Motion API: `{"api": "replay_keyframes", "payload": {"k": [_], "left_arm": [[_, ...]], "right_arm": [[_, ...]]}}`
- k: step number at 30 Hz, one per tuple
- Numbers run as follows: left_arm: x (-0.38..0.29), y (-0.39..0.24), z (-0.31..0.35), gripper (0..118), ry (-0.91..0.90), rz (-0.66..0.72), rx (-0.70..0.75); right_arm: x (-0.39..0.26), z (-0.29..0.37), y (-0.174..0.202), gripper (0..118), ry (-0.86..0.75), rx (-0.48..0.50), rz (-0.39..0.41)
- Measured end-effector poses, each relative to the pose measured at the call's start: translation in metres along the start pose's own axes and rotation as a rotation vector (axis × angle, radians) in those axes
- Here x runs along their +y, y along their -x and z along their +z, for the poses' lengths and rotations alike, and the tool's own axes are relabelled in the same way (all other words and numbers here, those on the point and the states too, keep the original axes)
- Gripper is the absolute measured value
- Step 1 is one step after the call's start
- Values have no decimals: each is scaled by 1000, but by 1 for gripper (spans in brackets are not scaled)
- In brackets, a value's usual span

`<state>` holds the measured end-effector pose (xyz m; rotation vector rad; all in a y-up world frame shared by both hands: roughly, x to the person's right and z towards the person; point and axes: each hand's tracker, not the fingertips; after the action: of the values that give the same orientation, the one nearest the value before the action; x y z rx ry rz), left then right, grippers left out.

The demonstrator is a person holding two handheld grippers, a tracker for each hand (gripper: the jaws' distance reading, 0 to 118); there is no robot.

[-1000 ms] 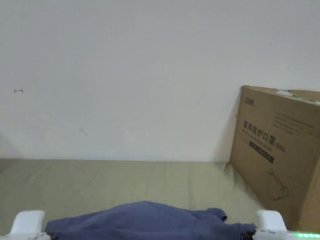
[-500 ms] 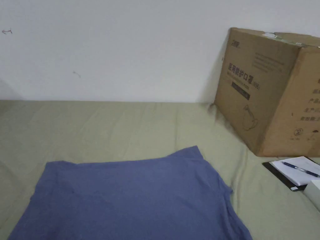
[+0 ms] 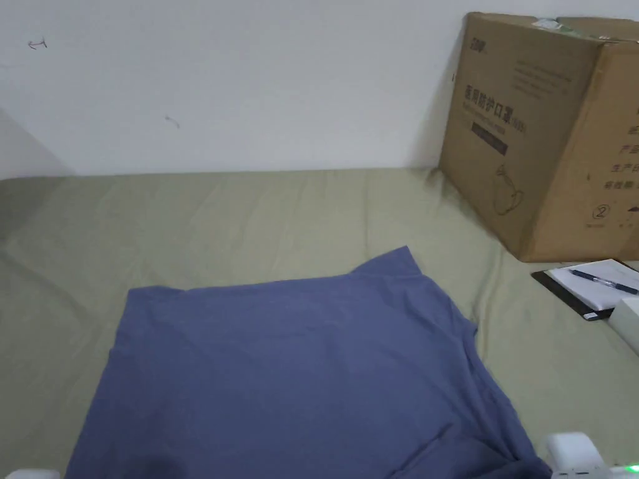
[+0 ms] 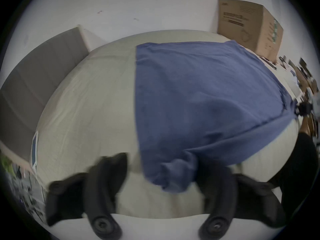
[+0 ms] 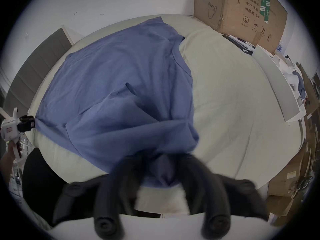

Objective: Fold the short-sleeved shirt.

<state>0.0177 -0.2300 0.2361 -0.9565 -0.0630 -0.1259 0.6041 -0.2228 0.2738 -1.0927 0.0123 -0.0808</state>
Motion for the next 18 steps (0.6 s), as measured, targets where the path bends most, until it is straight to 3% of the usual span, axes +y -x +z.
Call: {"api": "replay_keyframes", "payload": {"k": [1,2,3,7,11,12,13,14,15,16,18], "left_arm": [[4,10,2,109,27,96,-39],[6,21,11,110,19,194,-114],[8,28,22,110,-14,248,-149],[17,49,84,110,-206,403,-225],[20,30,158,110,-431,331,-181],[19,32,164,104,-436,289,-170],[16,25,177,91,-500,258,-143],[10,16,189,67,-579,224,-115],[6,9,197,17,-624,200,-90],[2,6,201,0,-643,176,-71],[-2,-6,205,0,-645,154,-43]], "right_arm": [[3,3,2,93,5,-3,-11],[4,8,4,112,10,-7,-14],[4,15,6,117,10,-15,-11],[15,68,19,113,-140,-8,18],[12,137,52,110,-398,105,-30],[8,150,60,103,-490,141,-43],[1,163,68,93,-591,194,-50],[-5,174,76,74,-672,215,-52],[-10,180,84,34,-722,212,-55],[-14,186,93,0,-771,192,-56],[-18,192,109,0,-812,152,-56]]}}
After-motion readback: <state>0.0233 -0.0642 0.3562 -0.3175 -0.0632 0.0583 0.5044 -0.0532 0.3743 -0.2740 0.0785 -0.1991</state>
